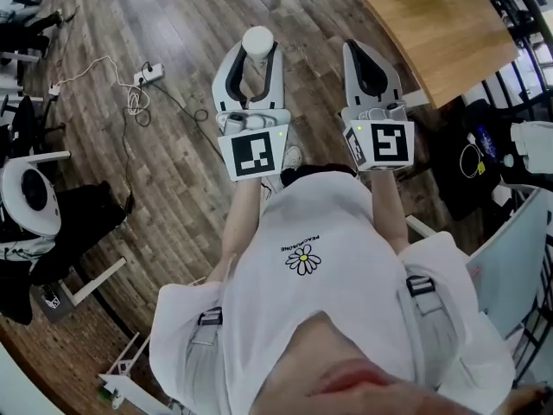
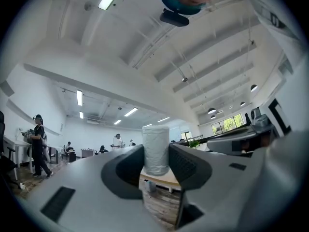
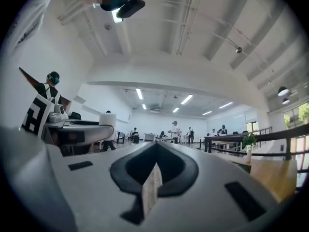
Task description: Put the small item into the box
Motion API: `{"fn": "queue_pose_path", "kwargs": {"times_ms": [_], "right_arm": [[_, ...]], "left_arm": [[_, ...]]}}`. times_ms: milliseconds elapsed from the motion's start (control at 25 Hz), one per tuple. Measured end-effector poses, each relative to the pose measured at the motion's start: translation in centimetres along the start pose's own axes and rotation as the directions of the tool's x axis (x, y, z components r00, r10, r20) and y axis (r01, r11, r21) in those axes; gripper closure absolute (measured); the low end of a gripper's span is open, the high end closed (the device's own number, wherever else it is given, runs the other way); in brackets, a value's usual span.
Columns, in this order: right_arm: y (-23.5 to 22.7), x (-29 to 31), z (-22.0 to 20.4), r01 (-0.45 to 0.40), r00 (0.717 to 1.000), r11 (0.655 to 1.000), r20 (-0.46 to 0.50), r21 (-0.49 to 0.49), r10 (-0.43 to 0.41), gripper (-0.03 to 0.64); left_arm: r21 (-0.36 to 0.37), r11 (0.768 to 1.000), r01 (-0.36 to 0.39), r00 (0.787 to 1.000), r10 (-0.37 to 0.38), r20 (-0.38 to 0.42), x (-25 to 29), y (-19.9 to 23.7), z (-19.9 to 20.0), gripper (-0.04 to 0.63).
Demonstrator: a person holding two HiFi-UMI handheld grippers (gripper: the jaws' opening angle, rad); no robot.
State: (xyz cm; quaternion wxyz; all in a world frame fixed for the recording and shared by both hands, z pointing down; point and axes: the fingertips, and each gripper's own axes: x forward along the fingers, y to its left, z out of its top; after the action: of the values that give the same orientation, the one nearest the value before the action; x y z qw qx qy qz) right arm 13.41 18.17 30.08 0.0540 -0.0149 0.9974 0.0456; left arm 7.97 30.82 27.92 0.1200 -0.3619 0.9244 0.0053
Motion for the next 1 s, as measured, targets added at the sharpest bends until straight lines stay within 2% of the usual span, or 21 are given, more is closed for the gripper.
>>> {"fn": "queue_pose_path", "kwargs": {"times_ms": [160,240,480,720,1000], "right_arm": [[0.0,1.7,-0.4,-0.015,1.0,0.996,-0.014,-0.091,0.014,0.611],[-0.3,2.9,-1.0,-0.006,1.0,0.995,-0.02,-0.105,0.004,0.611],[-1.2,5.6,-1.9,0.017,0.999,0.997,-0.028,-0.074,-0.019,0.611],[-3.0,5.9,-1.3,0.043,0.999,0.998,-0.018,-0.044,-0.044,0.611],[-4.9,5.3,-1.7,0.1,0.995,0.995,-0.009,-0.019,-0.1,0.611]], "left_arm": [[-0.04,0.999,0.027,1.0,-0.027,0.003,2.1,0.7,-0.9,0.423],[-0.044,0.998,0.036,0.999,-0.037,-0.005,3.3,1.2,-1.6,0.423],[-0.013,0.999,0.046,0.998,-0.046,-0.043,6.0,3.6,-3.0,0.423],[0.012,1.0,0.029,1.0,-0.029,-0.005,7.6,4.8,-1.4,0.423],[0.001,0.998,0.066,0.998,-0.066,0.024,9.0,4.2,-1.2,0.423]]}}
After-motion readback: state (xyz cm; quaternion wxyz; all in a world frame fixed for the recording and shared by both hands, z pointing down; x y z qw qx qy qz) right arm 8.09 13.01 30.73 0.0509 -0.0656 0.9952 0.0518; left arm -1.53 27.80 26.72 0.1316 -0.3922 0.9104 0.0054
